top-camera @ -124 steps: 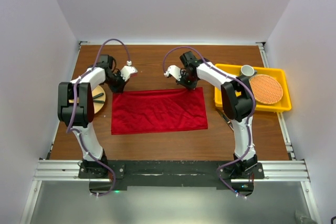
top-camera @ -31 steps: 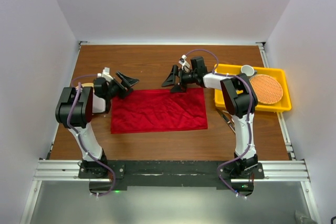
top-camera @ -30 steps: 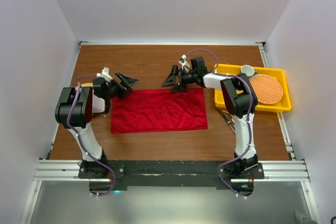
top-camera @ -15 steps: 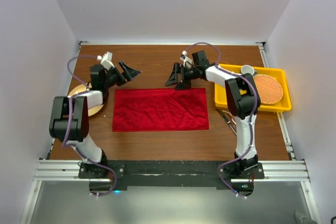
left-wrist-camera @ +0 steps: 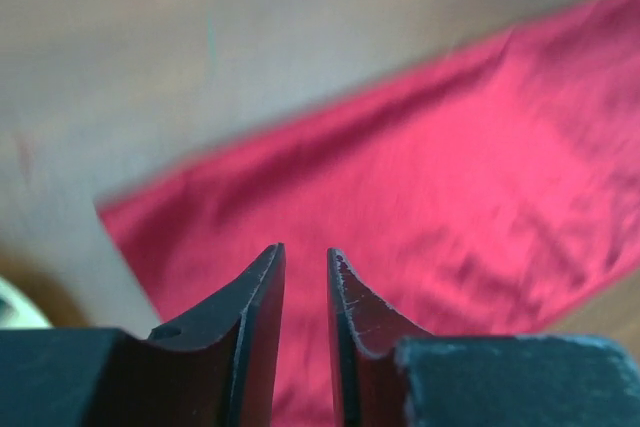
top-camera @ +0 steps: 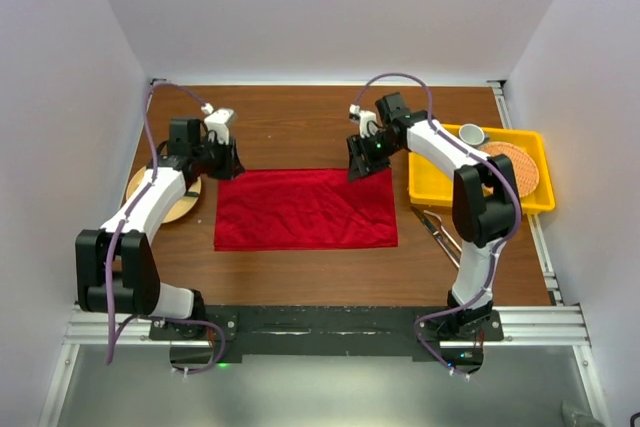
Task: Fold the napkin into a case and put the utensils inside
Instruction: Pick up the rectangle-folded napkin at the center of the board.
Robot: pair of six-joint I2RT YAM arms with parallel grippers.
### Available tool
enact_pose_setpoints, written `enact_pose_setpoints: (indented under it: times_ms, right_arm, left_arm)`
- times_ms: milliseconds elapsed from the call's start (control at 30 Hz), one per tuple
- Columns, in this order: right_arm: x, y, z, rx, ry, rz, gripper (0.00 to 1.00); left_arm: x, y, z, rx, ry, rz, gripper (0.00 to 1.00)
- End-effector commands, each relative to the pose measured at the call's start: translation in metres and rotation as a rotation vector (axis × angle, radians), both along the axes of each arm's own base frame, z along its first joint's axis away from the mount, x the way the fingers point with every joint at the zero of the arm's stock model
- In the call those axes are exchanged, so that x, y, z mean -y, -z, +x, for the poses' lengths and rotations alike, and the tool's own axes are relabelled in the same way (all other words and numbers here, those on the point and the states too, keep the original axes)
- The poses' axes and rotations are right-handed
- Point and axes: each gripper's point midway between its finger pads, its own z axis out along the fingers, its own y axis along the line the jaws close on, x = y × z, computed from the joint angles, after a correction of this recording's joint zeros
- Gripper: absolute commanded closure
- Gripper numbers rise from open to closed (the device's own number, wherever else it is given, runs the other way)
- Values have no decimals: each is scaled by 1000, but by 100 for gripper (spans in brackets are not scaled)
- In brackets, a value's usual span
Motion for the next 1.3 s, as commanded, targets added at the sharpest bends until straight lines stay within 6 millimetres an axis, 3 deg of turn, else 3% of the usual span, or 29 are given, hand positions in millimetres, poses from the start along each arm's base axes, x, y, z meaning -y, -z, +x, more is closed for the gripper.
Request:
enact_pose_setpoints:
  times_ms: [0, 67, 300, 633, 967, 1267]
  right_arm:
    - [33, 3, -20, 39, -26, -143, 49]
    - [39, 12, -24, 42, -26, -173, 50]
    - [49, 29, -29, 28, -21, -220, 57]
    - [69, 26, -35, 31, 35, -300, 59]
    - [87, 23, -34, 31, 121, -381, 60]
    - [99, 33, -41, -17, 151, -453, 58]
  left_arm:
    - [-13, 32, -40, -201, -69, 45, 66]
    - [-11, 40, -42, -224, -94, 35, 63]
    - [-48, 82, -58, -354, -284, 204, 63]
    - [-75, 98, -63, -384, -398, 301, 55]
    - [-78, 113, -58, -429, -409, 327, 55]
    - [-70, 125, -60, -469, -385, 308, 68]
